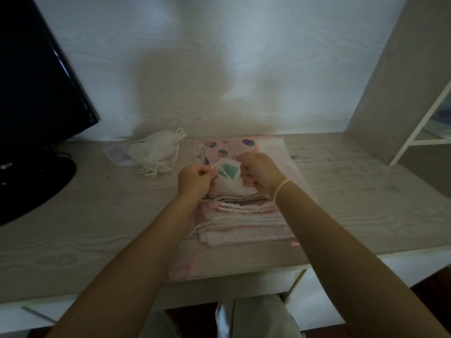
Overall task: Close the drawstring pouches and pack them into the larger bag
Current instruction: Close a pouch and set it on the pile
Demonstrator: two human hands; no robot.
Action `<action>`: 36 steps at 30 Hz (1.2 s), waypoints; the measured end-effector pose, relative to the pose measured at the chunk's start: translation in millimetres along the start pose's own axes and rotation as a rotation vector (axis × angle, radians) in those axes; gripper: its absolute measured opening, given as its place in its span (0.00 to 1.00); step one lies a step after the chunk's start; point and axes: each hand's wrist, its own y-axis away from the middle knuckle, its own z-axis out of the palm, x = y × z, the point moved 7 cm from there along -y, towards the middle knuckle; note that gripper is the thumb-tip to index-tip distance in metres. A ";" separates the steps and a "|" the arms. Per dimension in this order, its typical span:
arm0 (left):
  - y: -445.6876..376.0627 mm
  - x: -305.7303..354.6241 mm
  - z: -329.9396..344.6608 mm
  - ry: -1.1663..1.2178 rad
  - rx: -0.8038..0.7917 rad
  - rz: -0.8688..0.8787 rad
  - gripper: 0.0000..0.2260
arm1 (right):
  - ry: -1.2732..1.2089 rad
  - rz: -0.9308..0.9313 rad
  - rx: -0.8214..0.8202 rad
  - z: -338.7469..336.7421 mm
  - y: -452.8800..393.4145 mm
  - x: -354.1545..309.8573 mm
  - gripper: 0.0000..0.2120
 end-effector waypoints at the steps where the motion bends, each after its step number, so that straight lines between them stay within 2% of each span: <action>1: 0.6 -1.4 1.3 0.006 0.003 -0.010 0.04 | 0.152 -0.033 0.050 -1.9 -1.1 -1.6 0.15; 4: 0.2 -3.8 -4.9 0.020 0.024 -0.033 0.06 | 0.737 -0.129 0.105 -5.3 -1.0 -9.8 0.06; 6: -0.7 -3.1 -8.4 0.033 0.003 -0.040 0.06 | 0.949 -0.140 0.068 -7.0 1.2 -9.0 0.09; 8: -0.5 -0.8 -10.0 0.035 -0.002 -0.039 0.06 | 1.039 -0.140 -0.002 -5.1 3.6 -7.6 0.11; 12: 1.6 7.4 -16.3 -0.002 0.099 0.010 0.07 | 1.101 -0.140 -0.114 2.9 8.7 -3.5 0.13; 15: -0.1 12.2 -29.6 -0.153 0.233 0.036 0.06 | 1.162 -0.208 -0.065 1.3 10.6 -6.4 0.09; 18: -9.8 14.9 -33.2 -0.463 0.214 0.086 0.27 | 1.236 -0.258 0.043 -5.1 9.3 -10.1 0.08; 19: -10.1 19.1 -31.0 -0.539 0.180 0.147 0.32 | 1.244 -0.261 0.069 -6.4 9.1 -10.6 0.08; 20: -10.1 25.3 -26.4 -0.587 0.138 0.241 0.33 | 1.246 -0.264 0.087 -7.1 9.0 -10.9 0.08; 23: -0.8 41.6 -3.8 -0.636 -0.084 0.478 0.25 | 1.238 -0.292 0.107 -4.9 8.3 -12.2 0.08; 25: 7.3 42.9 11.4 -0.710 -0.240 0.511 0.21 | 1.210 -0.299 0.121 -3.8 8.5 -13.2 0.08; 27: 13.5 40.7 19.3 -0.767 -0.316 0.497 0.15 | 1.174 -0.302 0.131 -4.1 9.0 -12.6 0.08; 31: 15.9 42.5 18.8 -0.816 -0.254 0.513 0.09 | 1.112 -0.297 0.148 -8.0 11.9 -9.9 0.07; 36: 20.0 42.9 22.0 -0.791 -0.264 0.575 0.08 | 1.137 -0.261 0.144 -12.1 10.9 -5.6 0.05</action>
